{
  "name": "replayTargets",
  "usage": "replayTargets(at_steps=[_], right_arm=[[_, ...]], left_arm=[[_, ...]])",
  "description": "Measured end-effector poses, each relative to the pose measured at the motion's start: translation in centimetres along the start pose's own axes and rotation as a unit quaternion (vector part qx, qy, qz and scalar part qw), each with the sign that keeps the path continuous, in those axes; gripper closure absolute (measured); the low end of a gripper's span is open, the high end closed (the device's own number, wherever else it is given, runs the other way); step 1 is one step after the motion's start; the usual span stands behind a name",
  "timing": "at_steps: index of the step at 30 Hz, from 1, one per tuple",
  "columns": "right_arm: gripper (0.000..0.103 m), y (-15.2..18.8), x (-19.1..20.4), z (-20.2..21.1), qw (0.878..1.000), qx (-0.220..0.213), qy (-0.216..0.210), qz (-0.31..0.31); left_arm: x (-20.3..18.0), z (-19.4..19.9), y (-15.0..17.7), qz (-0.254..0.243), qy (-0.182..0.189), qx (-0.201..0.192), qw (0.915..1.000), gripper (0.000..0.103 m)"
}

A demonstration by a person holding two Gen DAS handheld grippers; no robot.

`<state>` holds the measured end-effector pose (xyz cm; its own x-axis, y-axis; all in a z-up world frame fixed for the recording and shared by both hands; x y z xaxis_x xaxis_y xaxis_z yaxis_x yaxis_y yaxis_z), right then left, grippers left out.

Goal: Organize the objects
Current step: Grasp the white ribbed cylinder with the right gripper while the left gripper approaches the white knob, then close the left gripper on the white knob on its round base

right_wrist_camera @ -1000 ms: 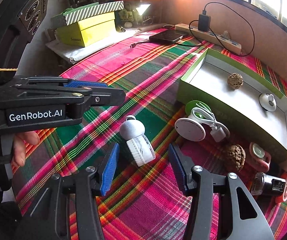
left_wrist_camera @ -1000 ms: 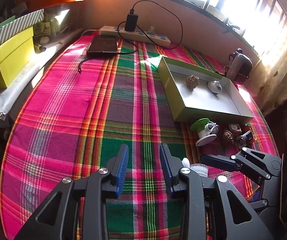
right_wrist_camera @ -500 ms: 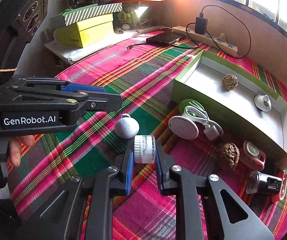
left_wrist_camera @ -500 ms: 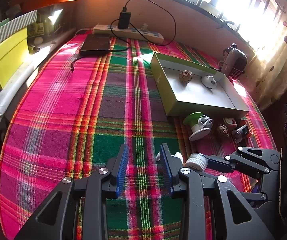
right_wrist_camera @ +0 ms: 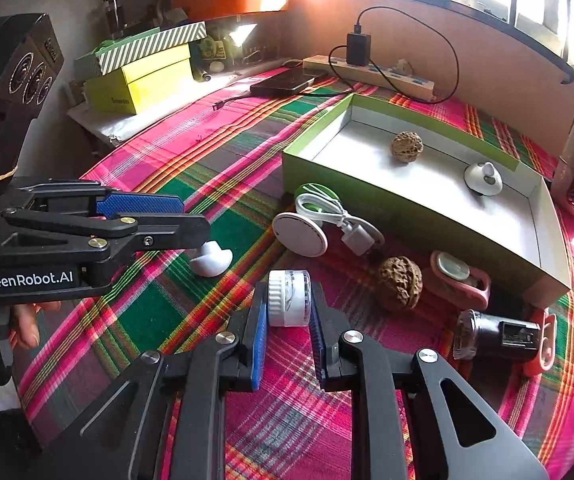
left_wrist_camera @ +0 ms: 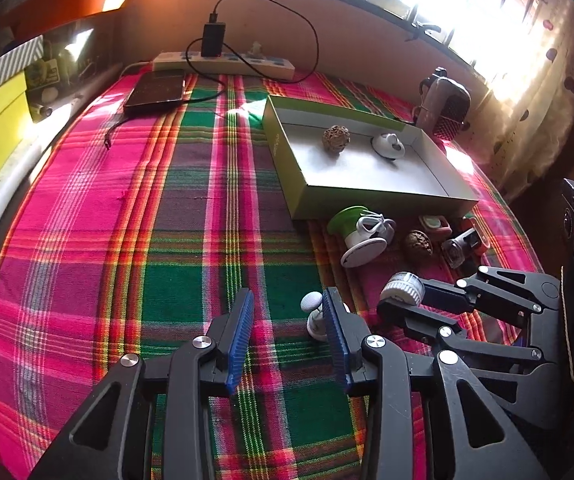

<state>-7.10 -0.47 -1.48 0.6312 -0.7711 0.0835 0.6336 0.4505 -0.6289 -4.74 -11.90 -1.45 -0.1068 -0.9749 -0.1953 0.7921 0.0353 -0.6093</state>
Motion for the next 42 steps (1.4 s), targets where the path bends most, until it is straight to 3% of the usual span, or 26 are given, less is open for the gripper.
replayTargets(at_steps=[15, 30, 36, 42], right_arm=[[0.083, 0.7, -1.7, 1.0, 1.000, -0.010, 0.009, -0.015], [0.083, 1.0, -2.1, 1.2, 1.000, -0.013, 0.012, -0.022], [0.083, 1.2, -2.3, 1.3, 1.000, -0.014, 0.014, -0.023], [0.083, 1.3, -2.4, 1.4, 1.000, -0.014, 0.015, -0.024]], left_arm=[[-2.6, -1.3, 0.7, -0.028, 0.012, 0.019, 0.9993, 0.069], [-2.9, -1.5, 0.7, -0.033, -0.009, 0.014, 0.9993, 0.069], [-3.1, -1.5, 0.8, -0.037, -0.018, 0.012, 0.9991, 0.079], [-3.2, -1.5, 0.8, -0.038, -0.022, 0.010, 0.9990, 0.079]])
Point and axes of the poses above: each gripper's, at about its wrist camera, not at the fingertips, and z roughly against the way its jaws point, x to its left, y to its underside, the point moved 3 cm from there along -z, roughly the way its jaws point, and after that the axes turned 5 degrees about -z, right-handed, at the moved point
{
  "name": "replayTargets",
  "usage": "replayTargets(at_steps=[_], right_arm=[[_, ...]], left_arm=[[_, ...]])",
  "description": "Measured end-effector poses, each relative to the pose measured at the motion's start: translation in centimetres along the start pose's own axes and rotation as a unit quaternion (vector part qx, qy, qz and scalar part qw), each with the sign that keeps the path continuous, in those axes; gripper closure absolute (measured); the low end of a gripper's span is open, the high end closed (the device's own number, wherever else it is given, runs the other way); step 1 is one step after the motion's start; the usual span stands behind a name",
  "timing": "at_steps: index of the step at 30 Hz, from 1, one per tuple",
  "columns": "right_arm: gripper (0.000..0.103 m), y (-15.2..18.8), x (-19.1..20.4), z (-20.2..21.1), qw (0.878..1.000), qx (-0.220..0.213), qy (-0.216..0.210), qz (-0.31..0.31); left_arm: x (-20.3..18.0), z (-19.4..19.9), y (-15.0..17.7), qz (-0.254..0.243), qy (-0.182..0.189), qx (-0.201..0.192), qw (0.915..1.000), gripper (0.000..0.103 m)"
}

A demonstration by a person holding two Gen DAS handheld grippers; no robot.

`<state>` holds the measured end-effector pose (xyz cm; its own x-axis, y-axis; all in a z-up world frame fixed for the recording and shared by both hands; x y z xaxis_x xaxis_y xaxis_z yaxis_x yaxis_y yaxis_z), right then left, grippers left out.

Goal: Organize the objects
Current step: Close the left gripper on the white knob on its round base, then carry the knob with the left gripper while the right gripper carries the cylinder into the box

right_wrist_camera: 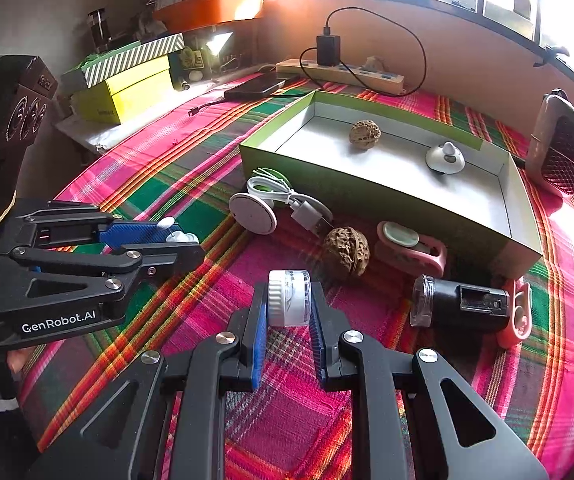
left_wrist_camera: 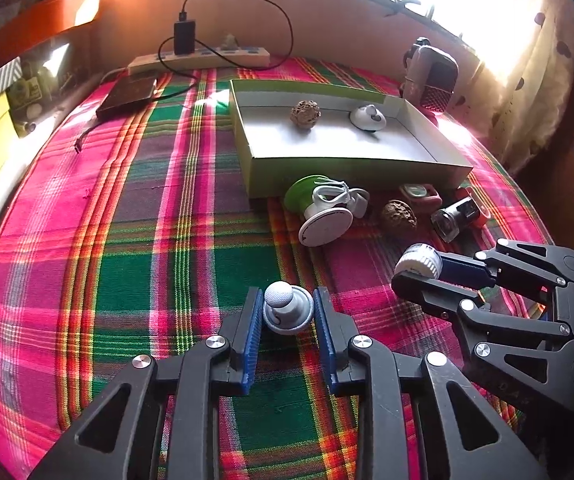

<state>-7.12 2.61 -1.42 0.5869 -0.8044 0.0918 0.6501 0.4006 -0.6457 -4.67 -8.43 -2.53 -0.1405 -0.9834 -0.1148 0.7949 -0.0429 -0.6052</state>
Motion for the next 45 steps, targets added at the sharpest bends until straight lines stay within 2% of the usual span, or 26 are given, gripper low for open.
replayTargets(at_steps=[14, 21, 34, 45], right_arm=[[0.083, 0.1, -0.1, 0.2, 1.000, -0.001, 0.002, 0.000], [0.083, -0.3, -0.3, 0.7, 1.000, -0.006, 0.005, 0.000], [0.083, -1.9, -2.0, 2.3, 1.000, -0.025, 0.009, -0.017], [0.083, -4.1, -4.7, 3.2, 0.998, -0.040, 0.028, -0.037]], left_arm=[[-0.1, 0.1, -0.1, -0.004, -0.006, 0.001, 1.0000, 0.080], [-0.7, 1.0, -0.9, -0.017, -0.011, -0.016, 0.9997, 0.080], [-2.1, 2.2, -3.6, -0.039, -0.012, -0.041, 0.9983, 0.080], [-3.1, 1.1, -6.4, -0.049, -0.002, -0.047, 0.9977, 0.080]])
Point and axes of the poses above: each gripper's, at about its wrist camera, not at the fingertips, and z roughly against the way its jaws point, x to its left, y to its underside, the point moved 3 cm from there along -z, roughly the way its jaws point, and after that the axes turned 5 degrees about -z, right-handed, at the moved point
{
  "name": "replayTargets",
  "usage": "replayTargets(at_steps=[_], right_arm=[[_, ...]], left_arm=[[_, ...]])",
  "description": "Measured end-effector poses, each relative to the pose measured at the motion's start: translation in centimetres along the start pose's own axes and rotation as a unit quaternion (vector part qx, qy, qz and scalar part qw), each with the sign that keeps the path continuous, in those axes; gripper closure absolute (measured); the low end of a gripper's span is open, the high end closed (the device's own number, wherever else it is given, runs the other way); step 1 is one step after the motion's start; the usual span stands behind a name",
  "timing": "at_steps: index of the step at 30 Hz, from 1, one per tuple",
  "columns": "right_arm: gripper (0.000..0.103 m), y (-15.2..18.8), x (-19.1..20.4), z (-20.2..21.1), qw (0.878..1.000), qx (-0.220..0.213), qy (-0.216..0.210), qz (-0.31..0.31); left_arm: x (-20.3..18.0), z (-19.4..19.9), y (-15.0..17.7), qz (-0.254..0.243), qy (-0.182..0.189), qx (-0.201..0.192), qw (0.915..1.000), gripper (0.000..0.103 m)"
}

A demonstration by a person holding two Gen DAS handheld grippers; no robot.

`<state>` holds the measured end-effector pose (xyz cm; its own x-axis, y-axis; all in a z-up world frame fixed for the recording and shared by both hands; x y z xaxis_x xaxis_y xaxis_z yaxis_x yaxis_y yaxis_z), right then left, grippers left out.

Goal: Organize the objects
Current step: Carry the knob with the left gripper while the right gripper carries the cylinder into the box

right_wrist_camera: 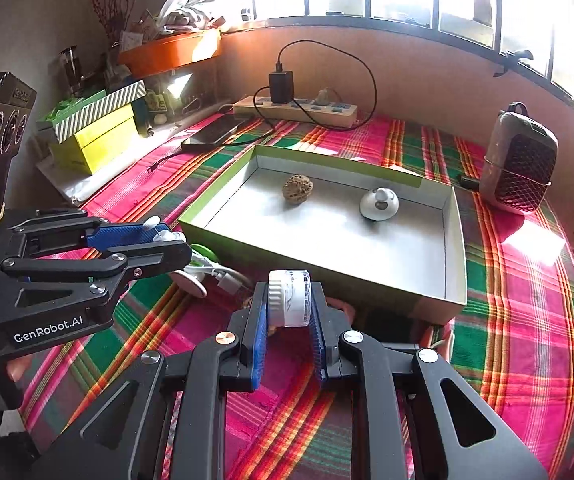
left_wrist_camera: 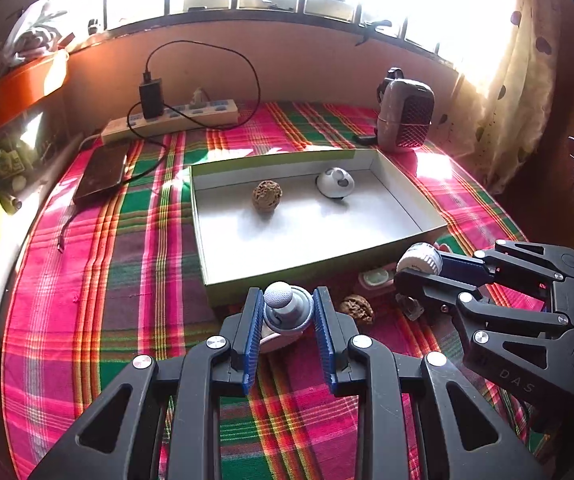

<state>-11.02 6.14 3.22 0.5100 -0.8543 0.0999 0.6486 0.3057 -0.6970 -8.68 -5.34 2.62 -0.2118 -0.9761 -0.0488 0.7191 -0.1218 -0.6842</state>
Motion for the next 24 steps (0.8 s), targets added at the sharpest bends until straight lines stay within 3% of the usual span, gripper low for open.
replayTargets(at_steps=[24], right_arm=[[0.083, -7.3, -4.0, -5.4, 1.000, 0.005, 0.017, -0.016]], left_arm=[[1.7, -5.4, -5.0, 0.006, -0.012, 0.012, 0.9998, 0.080]])
Point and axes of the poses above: each gripper's, at about its wrist camera, not at the fingertips, and z roughly against the way its jaws point, x to its left, y to its underside, the point moved 3 cm from there along -z, roughly the way its jaws point, and after that the axes turned 5 degrees about -z, right-handed, at the moved point
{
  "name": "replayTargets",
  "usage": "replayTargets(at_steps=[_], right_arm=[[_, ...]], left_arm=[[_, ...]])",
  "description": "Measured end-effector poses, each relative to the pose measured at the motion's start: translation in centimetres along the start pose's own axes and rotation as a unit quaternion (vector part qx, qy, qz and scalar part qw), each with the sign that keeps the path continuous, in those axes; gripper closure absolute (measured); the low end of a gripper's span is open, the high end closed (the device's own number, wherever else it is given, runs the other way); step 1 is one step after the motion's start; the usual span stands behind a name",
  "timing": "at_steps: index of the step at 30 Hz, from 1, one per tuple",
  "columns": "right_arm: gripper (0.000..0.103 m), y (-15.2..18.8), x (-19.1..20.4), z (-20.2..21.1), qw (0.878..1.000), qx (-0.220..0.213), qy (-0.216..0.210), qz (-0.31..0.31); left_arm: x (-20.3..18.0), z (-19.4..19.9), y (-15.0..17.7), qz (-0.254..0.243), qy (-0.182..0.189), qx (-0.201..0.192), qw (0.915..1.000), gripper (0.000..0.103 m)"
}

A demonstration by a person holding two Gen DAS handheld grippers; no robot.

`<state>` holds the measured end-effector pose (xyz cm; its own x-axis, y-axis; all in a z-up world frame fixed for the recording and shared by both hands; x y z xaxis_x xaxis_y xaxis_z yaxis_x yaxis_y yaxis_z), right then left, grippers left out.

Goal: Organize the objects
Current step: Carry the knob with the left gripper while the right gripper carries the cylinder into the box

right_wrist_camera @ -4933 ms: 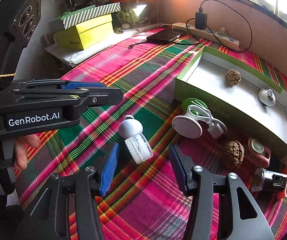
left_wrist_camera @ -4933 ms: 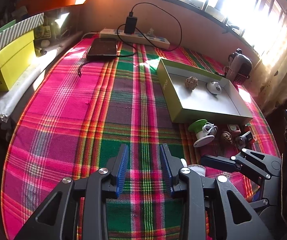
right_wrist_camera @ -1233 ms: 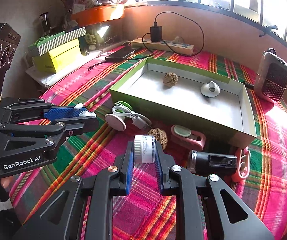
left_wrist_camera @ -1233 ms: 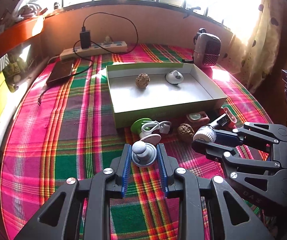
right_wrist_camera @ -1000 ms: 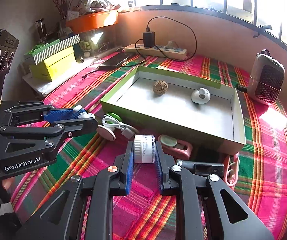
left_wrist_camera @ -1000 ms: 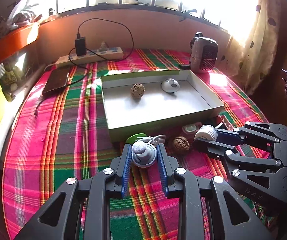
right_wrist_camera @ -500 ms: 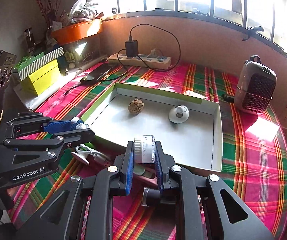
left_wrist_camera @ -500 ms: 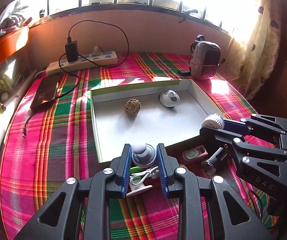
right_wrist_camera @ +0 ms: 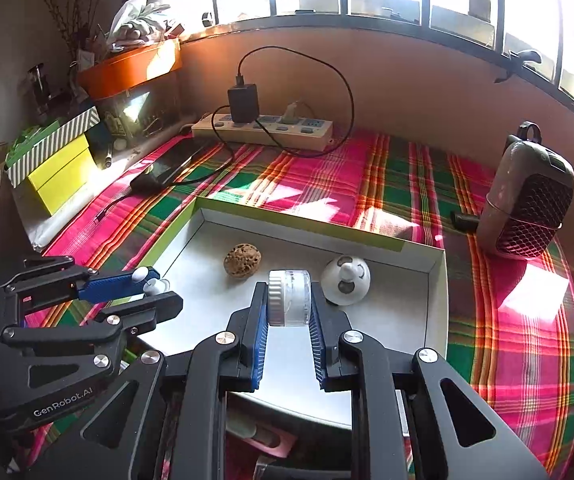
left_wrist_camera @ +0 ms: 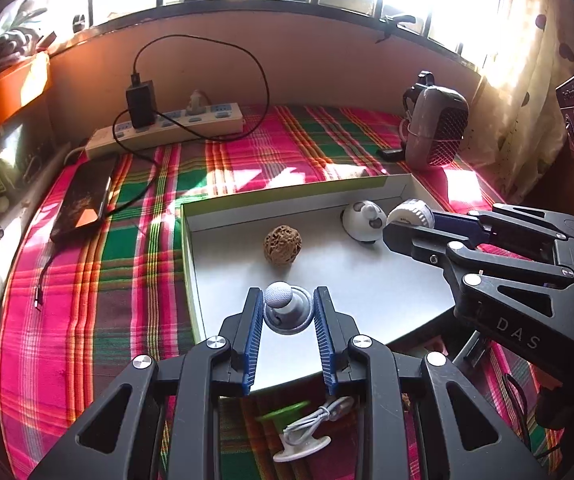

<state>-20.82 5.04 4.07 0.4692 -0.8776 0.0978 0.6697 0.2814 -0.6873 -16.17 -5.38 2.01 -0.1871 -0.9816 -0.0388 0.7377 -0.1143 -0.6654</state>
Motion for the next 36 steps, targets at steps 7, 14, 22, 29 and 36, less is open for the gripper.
replayTargets(at_steps=[7, 14, 22, 29, 36], right_arm=[[0.083, -1.5, -0.9, -3.1, 1.000, 0.022, 0.002, -0.006], [0.083, -2.4, -0.9, -5.3, 0.999, 0.035, 0.002, 0.003], [0.083, -2.8, -0.9, -7.4, 0.999, 0.054, -0.004, 0.006], [0.083, -2.7, -0.7, -8.5, 0.998, 0.064, -0.002, 0.010], [0.083, -2.6, -0.8, -8.9, 0.997, 0.072, -0.001, 0.010]], left_arm=[[0.3, -1.9, -0.9, -0.006, -0.011, 0.010, 0.9999, 0.080], [0.5, -3.6, -1.1, -0.005, -0.016, 0.022, 0.9996, 0.080], [0.7, -4.7, -1.3, -0.009, -0.020, 0.028, 0.9994, 0.080], [0.6, -5.6, -1.2, -0.009, -0.019, 0.038, 0.9991, 0.079], [0.6, -5.8, -1.2, -0.011, -0.022, 0.038, 0.9990, 0.079]])
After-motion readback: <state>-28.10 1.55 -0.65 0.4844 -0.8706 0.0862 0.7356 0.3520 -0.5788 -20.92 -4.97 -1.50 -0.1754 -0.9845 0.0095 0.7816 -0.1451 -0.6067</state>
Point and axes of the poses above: each gripper's, at about its wrist camera, not at the fingertips, and z roughly against the way its jaws point, x to its left, y to its underside, the point moved 3 cm from there along -z, roughly the way its jaws point, and after that the axes turned 5 degrees about -z, right-handed, at the moved point
